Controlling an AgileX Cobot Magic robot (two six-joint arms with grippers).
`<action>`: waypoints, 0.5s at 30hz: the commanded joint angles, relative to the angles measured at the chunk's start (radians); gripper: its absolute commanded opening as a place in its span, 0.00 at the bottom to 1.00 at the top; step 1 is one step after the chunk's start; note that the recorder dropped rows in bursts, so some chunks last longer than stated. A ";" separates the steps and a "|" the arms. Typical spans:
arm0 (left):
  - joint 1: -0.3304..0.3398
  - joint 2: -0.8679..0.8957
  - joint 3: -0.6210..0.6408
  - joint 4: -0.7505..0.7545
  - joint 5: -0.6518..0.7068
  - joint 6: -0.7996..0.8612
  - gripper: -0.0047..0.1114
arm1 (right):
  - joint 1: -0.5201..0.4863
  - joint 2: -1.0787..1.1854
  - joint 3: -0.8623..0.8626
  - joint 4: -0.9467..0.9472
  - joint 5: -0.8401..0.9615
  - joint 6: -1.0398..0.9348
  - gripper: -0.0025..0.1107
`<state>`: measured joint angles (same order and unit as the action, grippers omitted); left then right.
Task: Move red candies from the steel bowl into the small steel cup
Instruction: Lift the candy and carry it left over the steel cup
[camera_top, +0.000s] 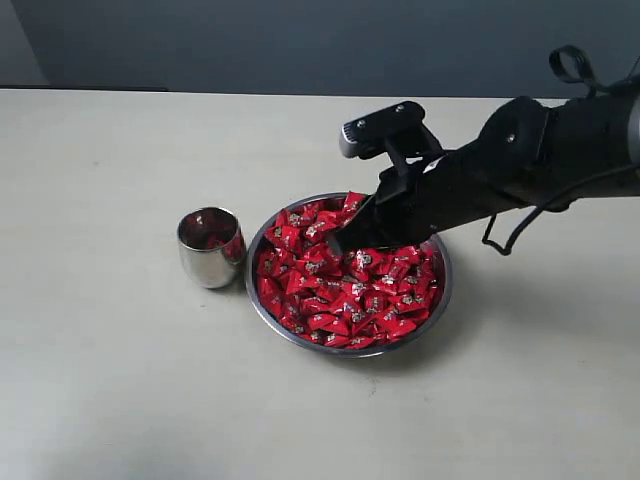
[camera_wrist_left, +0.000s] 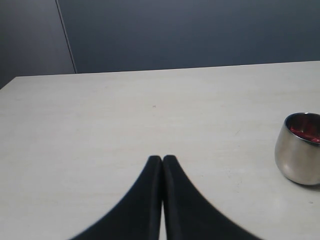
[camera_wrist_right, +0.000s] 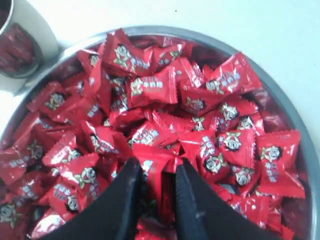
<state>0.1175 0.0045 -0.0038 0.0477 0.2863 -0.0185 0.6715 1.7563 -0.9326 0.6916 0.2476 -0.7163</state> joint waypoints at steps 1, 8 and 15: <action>0.001 -0.004 0.004 -0.002 -0.002 -0.001 0.04 | -0.003 0.005 -0.025 0.366 0.036 -0.413 0.02; 0.001 -0.004 0.004 -0.002 -0.002 -0.001 0.04 | -0.003 0.105 -0.147 0.802 0.224 -0.805 0.02; 0.001 -0.004 0.004 -0.002 -0.002 -0.001 0.04 | 0.014 0.230 -0.316 0.773 0.340 -0.804 0.02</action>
<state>0.1175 0.0045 -0.0038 0.0477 0.2863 -0.0185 0.6721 1.9632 -1.2149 1.4834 0.5635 -1.5165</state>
